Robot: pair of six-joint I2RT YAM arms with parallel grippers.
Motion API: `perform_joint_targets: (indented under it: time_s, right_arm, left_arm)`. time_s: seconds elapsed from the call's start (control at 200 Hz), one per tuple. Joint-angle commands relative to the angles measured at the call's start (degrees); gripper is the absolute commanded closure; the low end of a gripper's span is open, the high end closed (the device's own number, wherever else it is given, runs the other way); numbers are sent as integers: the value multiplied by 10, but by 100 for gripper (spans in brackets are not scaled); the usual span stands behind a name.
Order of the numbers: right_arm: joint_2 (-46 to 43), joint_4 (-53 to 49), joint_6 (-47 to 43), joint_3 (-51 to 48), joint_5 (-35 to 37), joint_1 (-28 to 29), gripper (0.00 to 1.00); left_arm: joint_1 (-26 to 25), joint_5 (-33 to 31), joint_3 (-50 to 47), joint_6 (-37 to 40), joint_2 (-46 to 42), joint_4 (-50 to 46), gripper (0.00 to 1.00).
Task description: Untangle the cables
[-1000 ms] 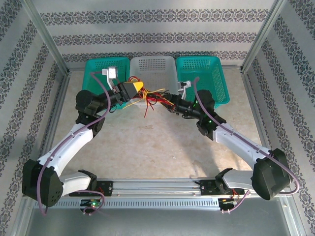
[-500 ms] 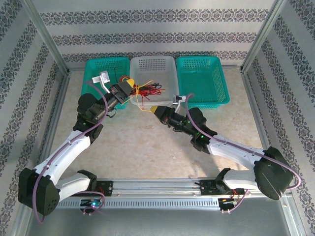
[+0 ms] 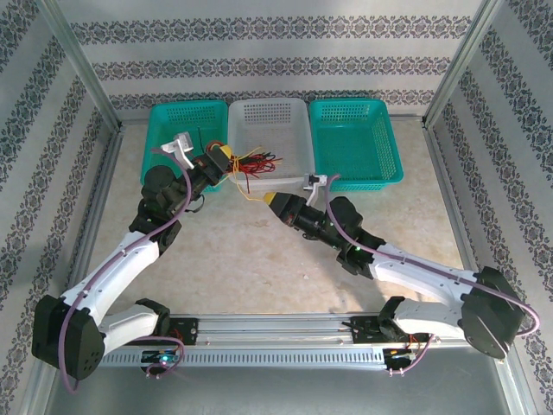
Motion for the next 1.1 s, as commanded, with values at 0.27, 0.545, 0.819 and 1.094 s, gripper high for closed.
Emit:
perform_joint_targets:
  time_s: [0.27, 0.545, 0.819, 1.094]
  right_arm:
    - [-39, -130, -123, 97, 15, 23, 100]
    - [-32, -219, -184, 202, 14, 23, 100]
    - [35, -342, -202, 366, -74, -92, 100]
    - [124, -473, -229, 510, -88, -172, 100]
  left_arm:
    - [7, -31, -10, 44, -6, -54, 100]
    - [8, 31, -16, 52, 11, -37, 100]
    - [4, 176, -7, 55, 27, 14, 100]
    - [4, 288, -6, -13, 36, 113, 100]
